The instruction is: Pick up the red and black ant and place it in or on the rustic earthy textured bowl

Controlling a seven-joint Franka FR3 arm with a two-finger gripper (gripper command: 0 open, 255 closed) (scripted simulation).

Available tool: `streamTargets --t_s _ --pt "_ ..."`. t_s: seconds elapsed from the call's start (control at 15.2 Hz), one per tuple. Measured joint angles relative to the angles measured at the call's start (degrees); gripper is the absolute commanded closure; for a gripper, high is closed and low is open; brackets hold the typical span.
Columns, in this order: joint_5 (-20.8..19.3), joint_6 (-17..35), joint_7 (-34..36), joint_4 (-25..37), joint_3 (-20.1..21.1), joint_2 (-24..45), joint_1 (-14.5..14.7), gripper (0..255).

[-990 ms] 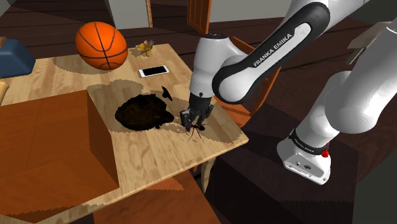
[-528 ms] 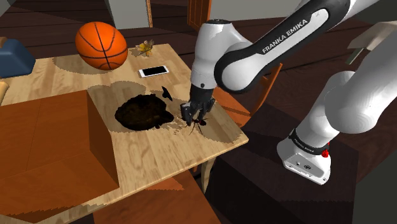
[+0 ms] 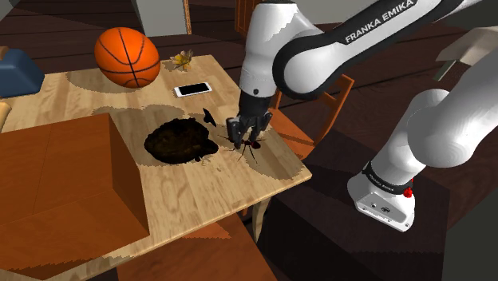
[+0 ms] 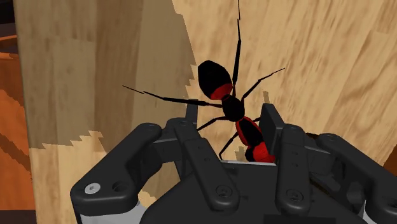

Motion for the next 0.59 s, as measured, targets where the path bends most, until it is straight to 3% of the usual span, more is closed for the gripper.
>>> streamTargets --t_s 0.59 --pt "-0.14 -7.99 0.44 3.64 -1.08 -4.43 -0.09 255"
